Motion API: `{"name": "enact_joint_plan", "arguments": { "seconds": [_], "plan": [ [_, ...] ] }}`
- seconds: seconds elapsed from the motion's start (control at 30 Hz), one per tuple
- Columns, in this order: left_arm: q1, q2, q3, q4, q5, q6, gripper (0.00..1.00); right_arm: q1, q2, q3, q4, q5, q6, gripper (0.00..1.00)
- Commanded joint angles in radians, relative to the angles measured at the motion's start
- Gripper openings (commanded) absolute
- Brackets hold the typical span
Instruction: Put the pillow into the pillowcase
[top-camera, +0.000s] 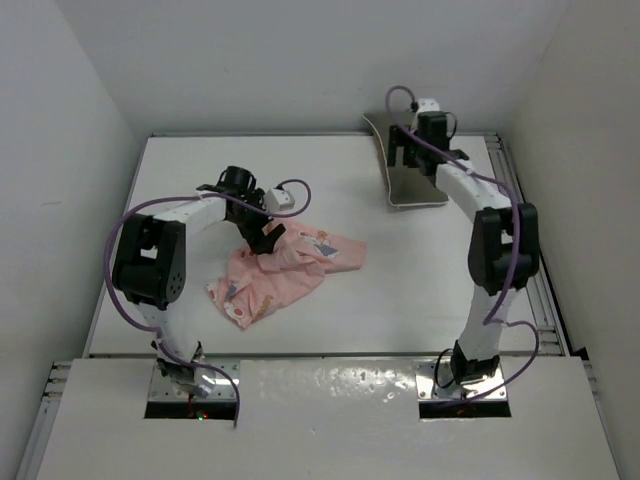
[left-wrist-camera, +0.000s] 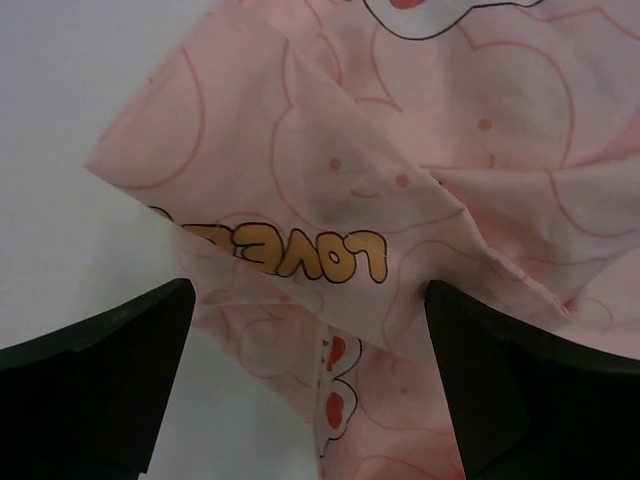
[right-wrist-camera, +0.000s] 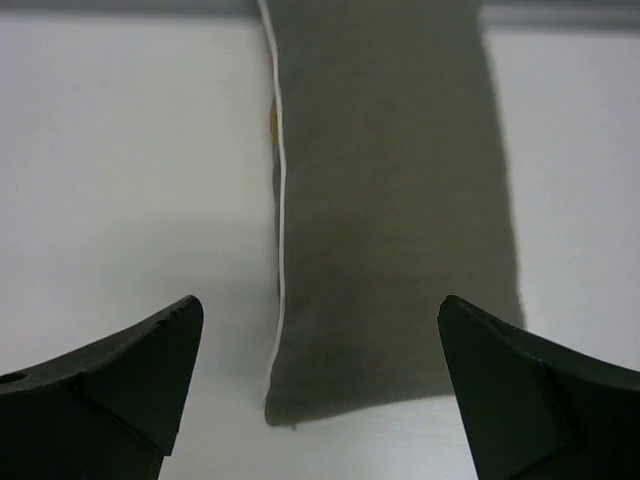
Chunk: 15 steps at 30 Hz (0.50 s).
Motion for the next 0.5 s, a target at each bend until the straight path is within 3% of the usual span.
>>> {"name": "enact_joint_plan", "arguments": {
  "seconds": [0.0, 0.23, 0.33, 0.37, 0.4, 0.47],
  "plan": [
    [-0.009, -0.050, 0.031, -0.083, 0.105, 0.015, 1.00, 0.038, 0.101, 0.061, -0.151, 0.145, -0.076, 0.99],
    [-0.032, -0.030, -0.027, 0.013, 0.160, -0.046, 1.00, 0.087, 0.314, 0.174, -0.268, 0.331, -0.054, 0.96],
    [-0.054, -0.027, -0.064, 0.066, 0.136, -0.099, 0.97, 0.109, 0.321, 0.158, -0.282, 0.340, -0.063, 0.66],
    [-0.061, -0.025, -0.072, 0.089, 0.125, -0.116, 0.90, 0.112, 0.307, 0.144, -0.273, 0.301, -0.066, 0.40],
    [-0.062, -0.013, -0.070, 0.091, 0.130, -0.132, 0.58, 0.113, 0.269, 0.111, -0.250, 0.279, -0.067, 0.26],
    [-0.057, -0.004, -0.064, 0.100, 0.140, -0.205, 0.18, 0.121, 0.220, 0.084, -0.227, 0.232, -0.060, 0.00]
  ]
}}
